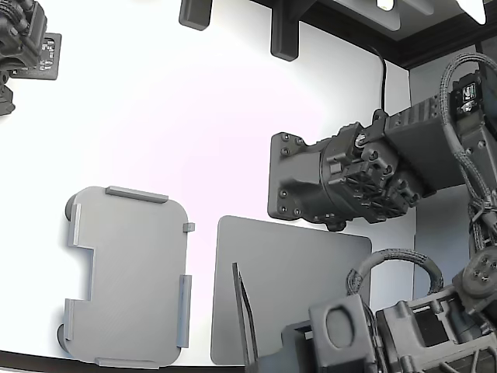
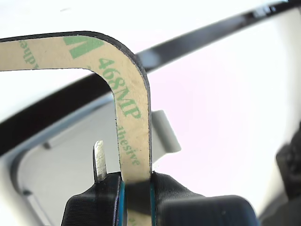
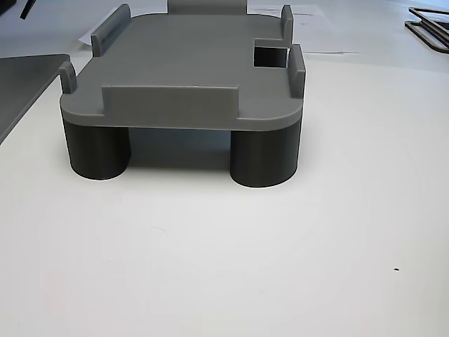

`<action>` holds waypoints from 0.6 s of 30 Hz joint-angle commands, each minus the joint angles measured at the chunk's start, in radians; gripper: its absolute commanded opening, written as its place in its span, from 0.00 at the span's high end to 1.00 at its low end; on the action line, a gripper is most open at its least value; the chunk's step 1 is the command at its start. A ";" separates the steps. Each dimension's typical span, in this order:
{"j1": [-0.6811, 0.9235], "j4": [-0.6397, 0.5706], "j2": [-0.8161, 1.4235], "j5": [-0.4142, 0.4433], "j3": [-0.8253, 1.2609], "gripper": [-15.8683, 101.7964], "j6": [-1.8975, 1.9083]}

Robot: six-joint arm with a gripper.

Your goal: Move top rectangular frame to the holder.

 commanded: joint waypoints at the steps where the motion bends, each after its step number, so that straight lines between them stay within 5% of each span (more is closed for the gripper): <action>1: -0.051 -0.081 0.034 0.040 0.006 0.97 0.137; 6: -0.081 -0.215 0.072 0.117 0.098 0.97 0.261; 14: -0.149 -0.110 0.069 0.118 0.037 0.97 0.601; 18: -0.158 -0.143 0.169 0.219 0.140 0.97 0.822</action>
